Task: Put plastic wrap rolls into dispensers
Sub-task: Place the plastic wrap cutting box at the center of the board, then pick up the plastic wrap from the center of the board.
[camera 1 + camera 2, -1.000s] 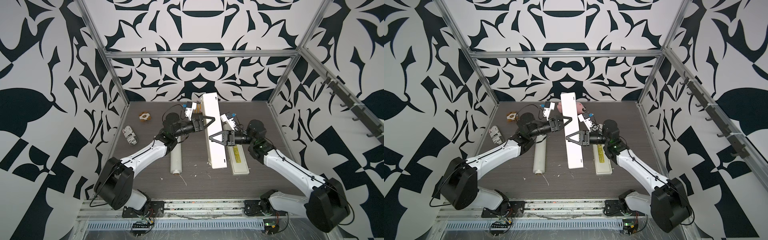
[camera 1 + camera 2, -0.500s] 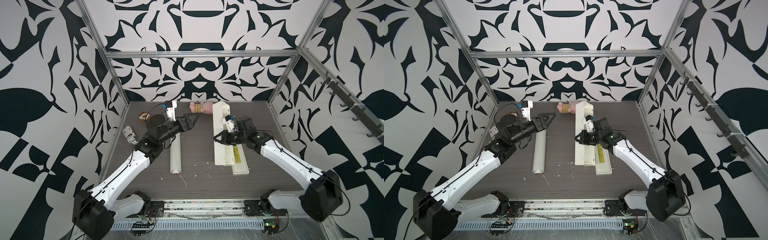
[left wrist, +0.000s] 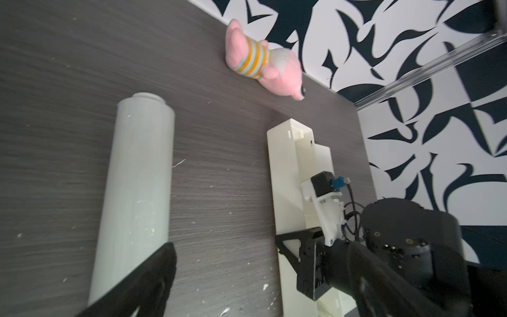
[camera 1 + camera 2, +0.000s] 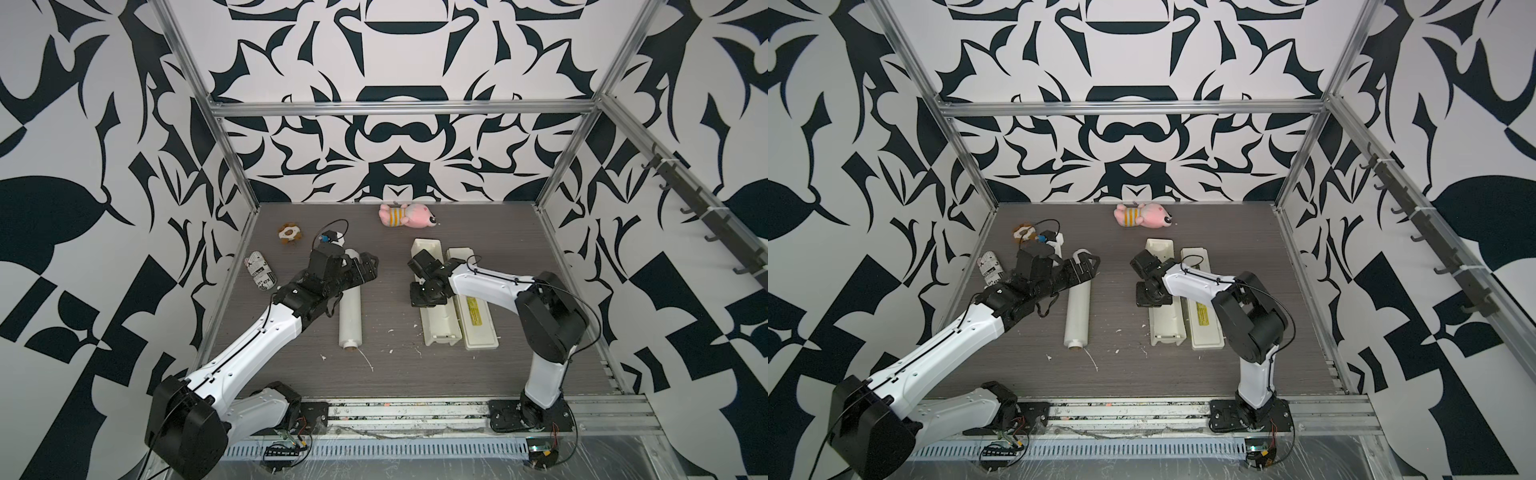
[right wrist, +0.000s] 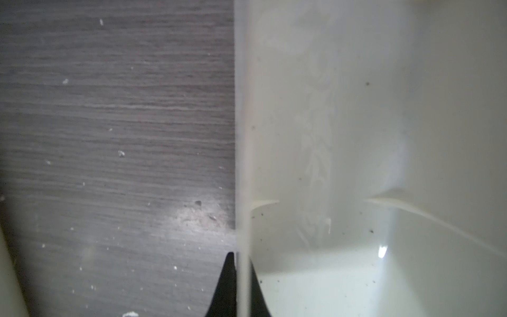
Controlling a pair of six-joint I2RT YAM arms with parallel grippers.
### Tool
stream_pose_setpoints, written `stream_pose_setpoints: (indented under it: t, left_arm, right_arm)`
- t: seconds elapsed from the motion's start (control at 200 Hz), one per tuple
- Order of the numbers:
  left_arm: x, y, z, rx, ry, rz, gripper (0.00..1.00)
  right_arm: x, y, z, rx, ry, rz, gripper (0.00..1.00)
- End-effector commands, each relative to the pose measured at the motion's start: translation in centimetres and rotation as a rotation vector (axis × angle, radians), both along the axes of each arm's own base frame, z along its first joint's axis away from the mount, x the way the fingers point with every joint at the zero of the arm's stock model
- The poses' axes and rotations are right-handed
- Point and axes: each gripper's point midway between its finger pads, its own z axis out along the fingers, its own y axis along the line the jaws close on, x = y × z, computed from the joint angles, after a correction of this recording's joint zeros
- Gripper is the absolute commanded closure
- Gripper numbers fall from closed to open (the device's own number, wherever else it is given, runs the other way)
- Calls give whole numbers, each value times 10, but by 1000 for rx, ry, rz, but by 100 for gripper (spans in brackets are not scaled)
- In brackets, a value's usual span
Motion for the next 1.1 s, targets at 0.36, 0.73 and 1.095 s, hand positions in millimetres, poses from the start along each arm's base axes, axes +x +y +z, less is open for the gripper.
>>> stream_pose_setpoints:
  t: [0.36, 0.73, 1.095]
  left_arm:
    - [-5, 42, -65, 281, 205, 109, 1]
    - [6, 46, -133, 675, 471, 35, 1]
    - [10, 38, -191, 785, 653, -40, 4]
  right_arm:
    - [7, 12, 87, 16, -177, 107, 5]
    - [-4, -39, 127, 46, -261, 79, 5]
    - [3, -80, 141, 121, -288, 9, 10]
